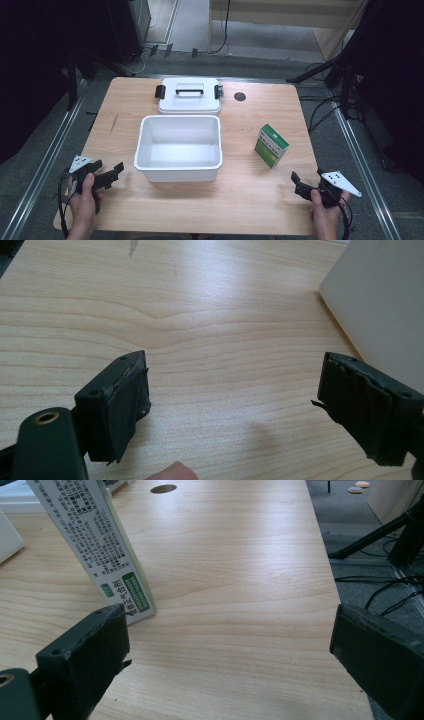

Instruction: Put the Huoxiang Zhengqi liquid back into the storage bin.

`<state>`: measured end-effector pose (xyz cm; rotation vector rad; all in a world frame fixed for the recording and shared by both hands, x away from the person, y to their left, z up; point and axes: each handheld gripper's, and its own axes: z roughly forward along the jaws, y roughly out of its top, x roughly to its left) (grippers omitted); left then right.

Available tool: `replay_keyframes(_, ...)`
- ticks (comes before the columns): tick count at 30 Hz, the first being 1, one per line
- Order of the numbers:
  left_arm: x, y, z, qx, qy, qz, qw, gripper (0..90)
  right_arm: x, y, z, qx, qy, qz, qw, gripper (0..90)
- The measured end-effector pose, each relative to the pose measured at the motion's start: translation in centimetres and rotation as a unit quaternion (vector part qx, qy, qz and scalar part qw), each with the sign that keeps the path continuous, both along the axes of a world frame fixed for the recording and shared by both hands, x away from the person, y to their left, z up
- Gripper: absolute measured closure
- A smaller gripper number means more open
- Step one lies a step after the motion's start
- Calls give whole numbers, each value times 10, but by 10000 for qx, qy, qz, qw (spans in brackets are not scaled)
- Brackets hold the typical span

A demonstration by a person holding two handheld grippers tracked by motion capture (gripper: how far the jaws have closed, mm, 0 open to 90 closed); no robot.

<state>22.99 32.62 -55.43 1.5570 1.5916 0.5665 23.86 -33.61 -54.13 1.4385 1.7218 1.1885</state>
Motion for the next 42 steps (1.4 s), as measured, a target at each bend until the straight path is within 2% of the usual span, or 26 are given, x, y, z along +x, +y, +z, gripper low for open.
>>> replay_keyframes(6, 1, -1, 0, 33, 2, -2, 10000, 139, 0, 0, 0, -10, -9, 18, 10000, 28)
replay_keyframes(9, 1, -1, 0, 24, -24, 12, 10000, 139, -1, 1, 1, -61, 24, 51, 10000, 113)
replay_keyframes(10, 1, -1, 0, 24, -24, 12, 10000, 139, -1, 1, 1, -61, 24, 51, 10000, 113)
replay_keyframes(13, 0, 0, 0, 13, -25, 1, 10000, 139, -1, 1, 4, -32, 159, 291, 9994, 127)
replay_keyframes(16, -1, -1, 0, 6, -28, -18, 10000, 139, -1, 1, 10, -169, 271, 438, 9985, 127)
replay_keyframes(19, -2, 0, 0, -8, -26, -17, 10000, 138, -2, 4, 17, -361, 457, 468, 9972, 127)
replay_keyframes(20, -2, 0, 0, -10, -26, -15, 10000, 139, -2, 4, 17, -361, 457, 468, 9972, 127)
replay_keyframes(23, -1, -1, 0, 19, -31, -7, 10000, 139, 2, 10, 28, -641, 993, 597, 9912, 130)
replay_keyframes(24, -1, -1, 0, 19, -31, -7, 10000, 139, 2, 10, 28, -641, 993, 597, 9912, 130)
replay_keyframes(25, -1, -1, 0, 21, -33, -7, 10000, 139, 3, 11, 29, -704, 1094, 596, 9897, 132)
replay_keyframes(26, -1, -1, 0, 17, -32, -8, 10000, 139, 5, 15, 34, -884, 1273, 652, 9858, 138)
replay_keyframes(27, -1, -1, 0, 17, -32, -8, 10000, 139, 5, 15, 34, -884, 1273, 652, 9858, 138)
replay_keyframes(29, -2, -1, 0, 4, -39, -10, 10000, 139, 9, 22, 39, -1083, 1526, 771, 9793, 139)
replay_keyframes(30, -2, -1, 0, 5, -38, -10, 10000, 139, 9, 22, 39, -1083, 1526, 771, 9793, 139)
replay_keyframes(32, -2, -1, 0, 10, -33, -12, 10000, 139, 13, 27, 43, -1214, 1692, 810, 9747, 139)
replay_keyframes(33, -2, -1, 0, 10, -34, -13, 10000, 139, 18, 30, 47, -1296, 1873, 831, 9702, 139)
replay_keyframes(34, -2, -1, 0, 1, -32, -15, 10000, 139, 20, 32, 49, -1353, 1974, 830, 9674, 139)
replay_keyframes(35, -2, -1, 0, -2, -32, -14, 10000, 139, 22, 33, 50, -1407, 2016, 825, 9658, 139)
replay_keyframes(36, -2, -1, 0, -2, -32, -14, 10000, 139, 22, 33, 50, -1407, 2016, 825, 9658, 139)
replay_keyframes(37, -2, -1, 0, 3, -34, -13, 10000, 139, 24, 35, 52, -1488, 2047, 842, 9638, 139)
replay_keyframes(39, -2, -1, 0, 7, -37, -11, 10000, 139, 29, 38, 57, -1625, 2202, 904, 9576, 140)
replay_keyframes(42, -2, -1, 0, 11, -33, -16, 10000, 139, 33, 40, 63, -1739, 2362, 1015, 9506, 143)
